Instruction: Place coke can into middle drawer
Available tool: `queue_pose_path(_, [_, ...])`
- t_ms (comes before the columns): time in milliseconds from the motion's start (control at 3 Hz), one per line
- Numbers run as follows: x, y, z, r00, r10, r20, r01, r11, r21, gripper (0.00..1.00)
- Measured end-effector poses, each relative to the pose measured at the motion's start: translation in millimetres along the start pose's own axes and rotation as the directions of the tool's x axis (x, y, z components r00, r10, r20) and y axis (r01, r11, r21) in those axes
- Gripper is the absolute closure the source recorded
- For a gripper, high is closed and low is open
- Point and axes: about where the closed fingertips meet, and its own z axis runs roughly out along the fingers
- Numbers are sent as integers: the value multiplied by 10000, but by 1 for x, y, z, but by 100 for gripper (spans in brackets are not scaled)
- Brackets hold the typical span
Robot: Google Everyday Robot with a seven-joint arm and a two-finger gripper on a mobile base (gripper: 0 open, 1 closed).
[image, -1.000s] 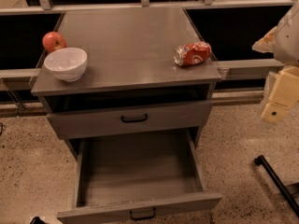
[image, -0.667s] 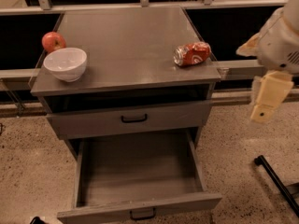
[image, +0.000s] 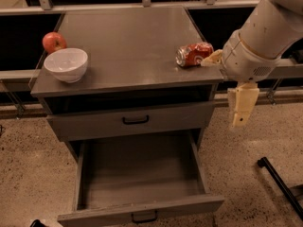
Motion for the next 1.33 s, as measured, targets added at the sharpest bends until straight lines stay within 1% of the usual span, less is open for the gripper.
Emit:
queue_pose_path(333, [0, 0, 0, 10000, -11, -19, 11, 10000, 7, 0])
queue_pose_path(667, [5, -14, 5, 9980, -187, -603, 196, 9997, 146, 0])
queue_pose_path(1000, [29, -53, 11, 9891, -478, -1393, 539, 9977, 405, 0])
queue_pose_path(1333, [46, -99, 10, 9807, -797, -1788, 942, 9928, 738, 0])
